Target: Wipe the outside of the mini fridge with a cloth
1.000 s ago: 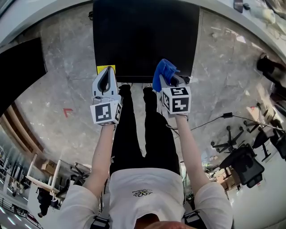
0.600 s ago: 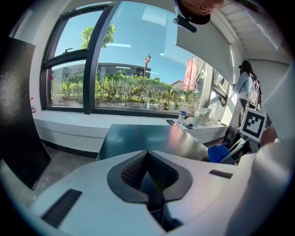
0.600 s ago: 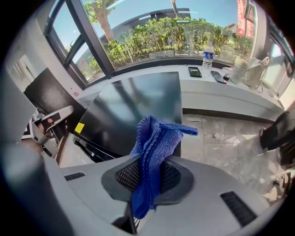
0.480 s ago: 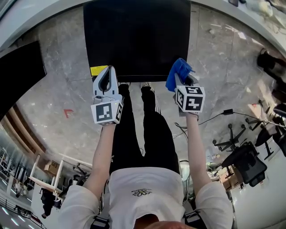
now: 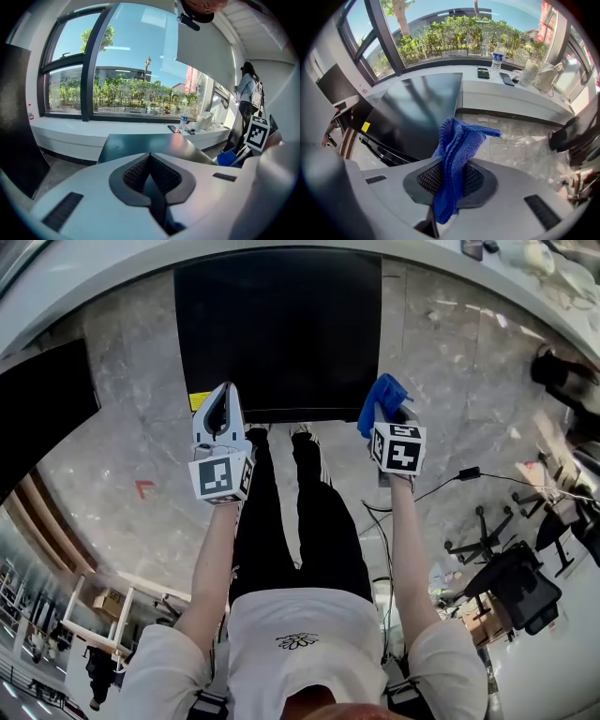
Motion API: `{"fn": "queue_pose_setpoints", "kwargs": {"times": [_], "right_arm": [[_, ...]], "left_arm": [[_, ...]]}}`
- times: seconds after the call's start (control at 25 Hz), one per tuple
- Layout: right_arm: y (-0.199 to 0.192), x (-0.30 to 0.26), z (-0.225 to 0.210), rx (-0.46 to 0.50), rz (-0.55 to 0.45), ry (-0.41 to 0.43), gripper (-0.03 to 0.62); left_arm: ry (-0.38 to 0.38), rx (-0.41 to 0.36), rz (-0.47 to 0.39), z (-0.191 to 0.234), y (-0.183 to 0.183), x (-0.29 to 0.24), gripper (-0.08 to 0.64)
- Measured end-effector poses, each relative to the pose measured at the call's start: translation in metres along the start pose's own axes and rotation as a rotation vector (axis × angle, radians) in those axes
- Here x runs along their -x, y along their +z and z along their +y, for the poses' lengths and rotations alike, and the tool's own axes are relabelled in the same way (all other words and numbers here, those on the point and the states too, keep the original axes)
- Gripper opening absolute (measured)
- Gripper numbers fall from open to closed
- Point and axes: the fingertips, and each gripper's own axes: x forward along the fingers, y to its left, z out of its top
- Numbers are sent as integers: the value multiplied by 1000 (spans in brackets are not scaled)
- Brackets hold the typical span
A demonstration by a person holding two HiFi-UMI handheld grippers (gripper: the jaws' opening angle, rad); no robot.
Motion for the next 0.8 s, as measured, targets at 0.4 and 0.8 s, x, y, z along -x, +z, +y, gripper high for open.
{"fn": "queue_pose_setpoints", "kwargs": {"times": [0.4, 0.8], "right_arm": [[59, 83, -18, -11, -110, -97, 80], [260, 295, 76, -75, -662, 40, 80]], "left_arm": [[1, -15, -119, -13, 122, 34, 5], [10, -50, -384, -2, 338, 93, 5]]}}
